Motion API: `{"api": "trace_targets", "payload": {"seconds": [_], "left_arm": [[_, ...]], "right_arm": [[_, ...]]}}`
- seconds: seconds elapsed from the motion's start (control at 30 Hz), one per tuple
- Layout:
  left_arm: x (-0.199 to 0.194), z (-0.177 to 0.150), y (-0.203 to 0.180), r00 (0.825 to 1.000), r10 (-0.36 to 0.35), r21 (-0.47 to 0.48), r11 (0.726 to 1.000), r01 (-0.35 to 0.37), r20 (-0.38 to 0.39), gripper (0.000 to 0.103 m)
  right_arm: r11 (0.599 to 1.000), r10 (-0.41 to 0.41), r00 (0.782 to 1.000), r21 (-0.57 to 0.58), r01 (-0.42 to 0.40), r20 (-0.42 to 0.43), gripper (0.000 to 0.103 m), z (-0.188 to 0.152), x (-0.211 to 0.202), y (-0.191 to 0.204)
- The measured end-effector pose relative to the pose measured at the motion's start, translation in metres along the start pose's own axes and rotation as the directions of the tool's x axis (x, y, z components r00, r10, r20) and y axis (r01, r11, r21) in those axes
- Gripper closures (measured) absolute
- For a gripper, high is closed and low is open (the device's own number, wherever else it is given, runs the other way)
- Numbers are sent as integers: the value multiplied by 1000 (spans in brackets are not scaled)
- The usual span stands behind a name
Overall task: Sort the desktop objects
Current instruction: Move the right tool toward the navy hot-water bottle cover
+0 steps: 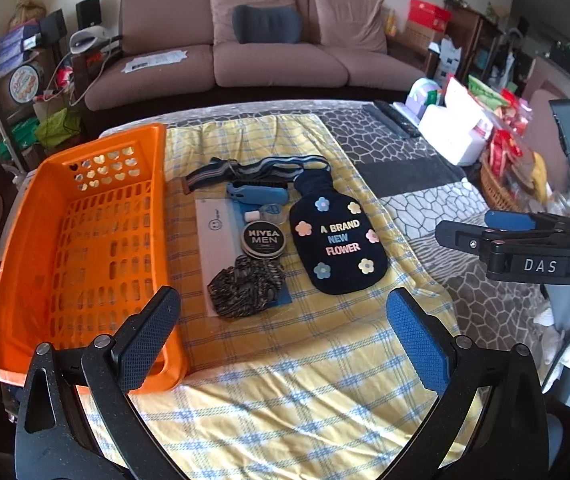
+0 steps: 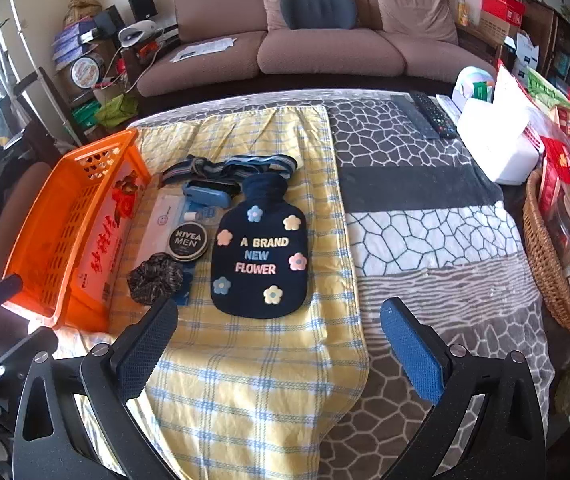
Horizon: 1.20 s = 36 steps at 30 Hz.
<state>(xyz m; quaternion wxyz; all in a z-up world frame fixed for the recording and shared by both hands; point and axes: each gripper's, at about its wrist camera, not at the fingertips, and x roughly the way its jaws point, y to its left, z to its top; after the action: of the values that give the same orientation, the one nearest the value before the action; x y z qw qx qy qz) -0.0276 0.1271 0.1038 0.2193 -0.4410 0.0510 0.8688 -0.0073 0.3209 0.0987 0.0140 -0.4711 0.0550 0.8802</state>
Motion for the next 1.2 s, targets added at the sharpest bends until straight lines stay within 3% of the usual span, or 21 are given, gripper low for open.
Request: {"api": "trace_targets", "payload": {"seconds": [0.1, 0.23, 0.4, 0.47, 0.5, 0.63, 0.73, 0.87, 1.03, 1.2], "left_arm": [[25, 11, -12, 999, -22, 14, 1000, 22, -29, 1], [62, 27, -13, 994, -60, -22, 998, 58, -94, 13], [107, 42, -1, 977, -114, -106, 990, 95, -182, 19], [122, 43, 1, 967, -144, -127, 985, 119, -212, 36], [129, 42, 2, 961, -158, -139, 982, 128, -228, 36], [152, 35, 4, 937, -213, -190, 968, 163, -278, 36], [162, 30, -1, 927, -224, -182, 968, 175, -302, 36], [176, 26, -13, 898, -242, -151, 968, 199, -367, 28], [182, 26, -23, 887, -213, -117, 977, 181, -409, 27], [176, 27, -14, 905, -214, -119, 976, 183, -368, 26]], "right_arm": [[1000, 8, 1000, 15, -8, -30, 11, 7, 13, -12], [999, 26, 998, 28, -25, -52, 16, 15, 30, -23], [993, 103, 990, 70, -96, -97, 39, 30, 64, -38], [988, 135, 984, 88, -126, -113, 49, 35, 77, -41], [986, 148, 982, 94, -137, -120, 52, 37, 85, -43], [977, 190, 970, 123, -172, -151, 52, 37, 111, -51], [968, 229, 958, 148, -204, -174, 52, 33, 128, -54], [970, 224, 957, 140, -200, -186, 52, 35, 140, -54], [971, 223, 952, 131, -199, -210, 52, 37, 150, -52], [972, 218, 957, 125, -197, -191, 52, 49, 150, -51]]}}
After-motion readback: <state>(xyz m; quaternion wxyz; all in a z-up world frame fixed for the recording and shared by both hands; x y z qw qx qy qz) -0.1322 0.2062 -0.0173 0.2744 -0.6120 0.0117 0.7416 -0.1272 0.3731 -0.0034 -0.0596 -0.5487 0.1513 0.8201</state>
